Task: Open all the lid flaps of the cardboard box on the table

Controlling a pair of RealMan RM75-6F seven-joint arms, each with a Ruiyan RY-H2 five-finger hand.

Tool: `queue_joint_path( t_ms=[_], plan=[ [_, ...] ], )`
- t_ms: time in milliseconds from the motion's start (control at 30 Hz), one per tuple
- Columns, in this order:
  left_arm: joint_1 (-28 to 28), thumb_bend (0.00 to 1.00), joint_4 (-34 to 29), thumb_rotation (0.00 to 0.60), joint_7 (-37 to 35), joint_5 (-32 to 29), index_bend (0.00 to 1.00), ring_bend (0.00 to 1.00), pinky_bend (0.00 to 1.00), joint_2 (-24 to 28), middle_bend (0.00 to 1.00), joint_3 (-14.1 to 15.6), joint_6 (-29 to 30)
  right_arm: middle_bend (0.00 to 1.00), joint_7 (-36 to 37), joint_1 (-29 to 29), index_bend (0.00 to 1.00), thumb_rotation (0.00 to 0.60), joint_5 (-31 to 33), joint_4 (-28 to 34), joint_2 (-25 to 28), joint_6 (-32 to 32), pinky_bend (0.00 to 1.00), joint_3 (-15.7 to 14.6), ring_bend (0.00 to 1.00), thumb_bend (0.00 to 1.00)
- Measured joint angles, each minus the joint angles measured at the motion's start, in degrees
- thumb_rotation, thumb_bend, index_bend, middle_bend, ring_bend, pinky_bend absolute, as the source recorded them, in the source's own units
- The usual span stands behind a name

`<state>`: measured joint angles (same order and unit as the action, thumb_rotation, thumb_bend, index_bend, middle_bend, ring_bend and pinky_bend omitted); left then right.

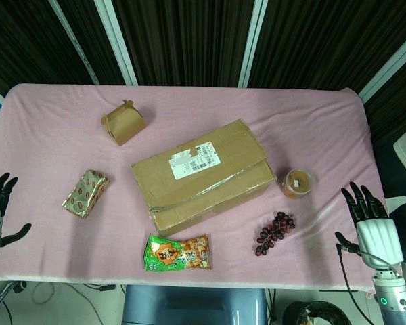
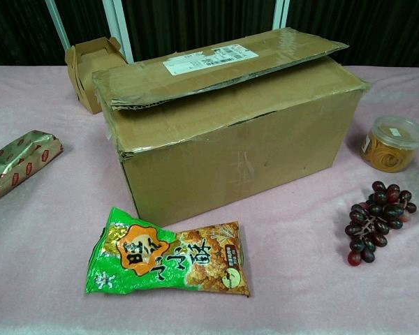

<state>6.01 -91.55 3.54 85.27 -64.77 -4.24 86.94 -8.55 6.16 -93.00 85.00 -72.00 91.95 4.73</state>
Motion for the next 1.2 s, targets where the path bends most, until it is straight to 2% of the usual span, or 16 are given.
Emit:
queue_joint_path(
  t_ms=[800,1000,1200],
  plan=[
    [0.59,0.16,0.43,0.600,0.28,2.08,0.00,0.00,0.00,0.35,0.00,0.04,0.38,0.00,0.34,0.12,0.00,0.600,0.60,0.10,-0.20,-0.33,0.22,0.26,0.00,0.21],
    [4.30,0.33,-1.26,0.600,3.17,7.82,0.00,0.00,0.00,3.40,0.00,-0.24,-1.36,0.00,0.88,0.47,0.00,0.600,1.57,0.08,-0.57,-1.49,0.22,0.48,0.00,0.21],
    [12.09,0.56,-8.78,0.600,9.29,11.46,0.01,0.00,0.03,9.51,0.00,-2.44,-9.93,0.00,2.04,0.85,0.00,0.600,2.57,0.18,-0.73,-2.31,0.22,0.91,0.00,0.21]
  ],
)
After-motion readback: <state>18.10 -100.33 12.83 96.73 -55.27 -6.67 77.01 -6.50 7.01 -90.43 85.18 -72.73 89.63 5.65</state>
